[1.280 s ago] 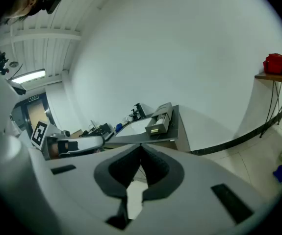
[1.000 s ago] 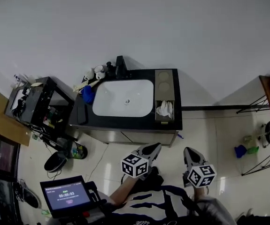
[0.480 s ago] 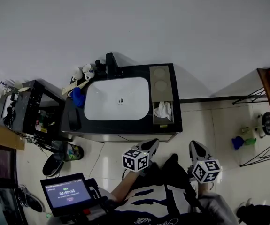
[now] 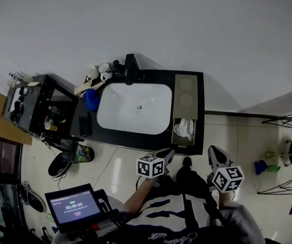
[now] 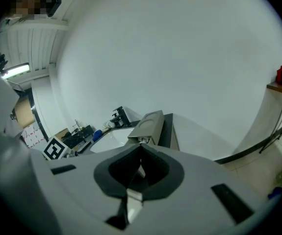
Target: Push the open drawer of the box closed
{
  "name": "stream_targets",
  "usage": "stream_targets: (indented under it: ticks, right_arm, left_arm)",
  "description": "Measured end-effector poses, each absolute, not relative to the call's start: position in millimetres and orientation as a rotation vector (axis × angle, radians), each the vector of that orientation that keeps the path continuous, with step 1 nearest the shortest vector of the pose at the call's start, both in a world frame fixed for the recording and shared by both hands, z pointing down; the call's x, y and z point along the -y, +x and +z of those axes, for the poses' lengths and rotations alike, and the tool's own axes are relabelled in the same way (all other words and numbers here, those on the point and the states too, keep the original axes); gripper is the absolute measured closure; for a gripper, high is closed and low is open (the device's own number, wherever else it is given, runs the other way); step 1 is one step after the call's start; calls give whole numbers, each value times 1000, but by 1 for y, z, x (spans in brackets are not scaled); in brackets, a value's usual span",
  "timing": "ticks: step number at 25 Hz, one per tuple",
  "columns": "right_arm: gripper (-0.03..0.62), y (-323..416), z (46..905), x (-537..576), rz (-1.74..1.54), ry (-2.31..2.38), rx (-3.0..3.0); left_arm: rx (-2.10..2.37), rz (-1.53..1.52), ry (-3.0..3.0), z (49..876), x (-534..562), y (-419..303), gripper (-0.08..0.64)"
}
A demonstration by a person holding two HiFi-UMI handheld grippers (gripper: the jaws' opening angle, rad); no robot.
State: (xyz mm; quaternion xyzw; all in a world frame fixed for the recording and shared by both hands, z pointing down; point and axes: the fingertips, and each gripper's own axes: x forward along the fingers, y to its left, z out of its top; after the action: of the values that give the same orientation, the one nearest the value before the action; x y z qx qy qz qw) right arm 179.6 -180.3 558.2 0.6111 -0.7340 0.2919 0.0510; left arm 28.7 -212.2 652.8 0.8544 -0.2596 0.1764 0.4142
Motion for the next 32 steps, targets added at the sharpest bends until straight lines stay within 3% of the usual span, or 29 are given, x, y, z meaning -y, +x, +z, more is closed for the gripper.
stream_targets:
  ticks: [9, 16, 32]
  right_arm:
    - [594, 200, 578, 241, 902, 1727, 2331]
    - [594, 214, 569, 254, 914, 1700, 2345]
    - [594, 293, 568, 257, 947, 1887, 2232]
  left_arm:
    - [694, 528, 2083, 688, 233, 52, 558]
    - [786, 413, 2073, 662, 267, 61, 558]
    - [1010, 475, 2103, 655, 336, 82, 558]
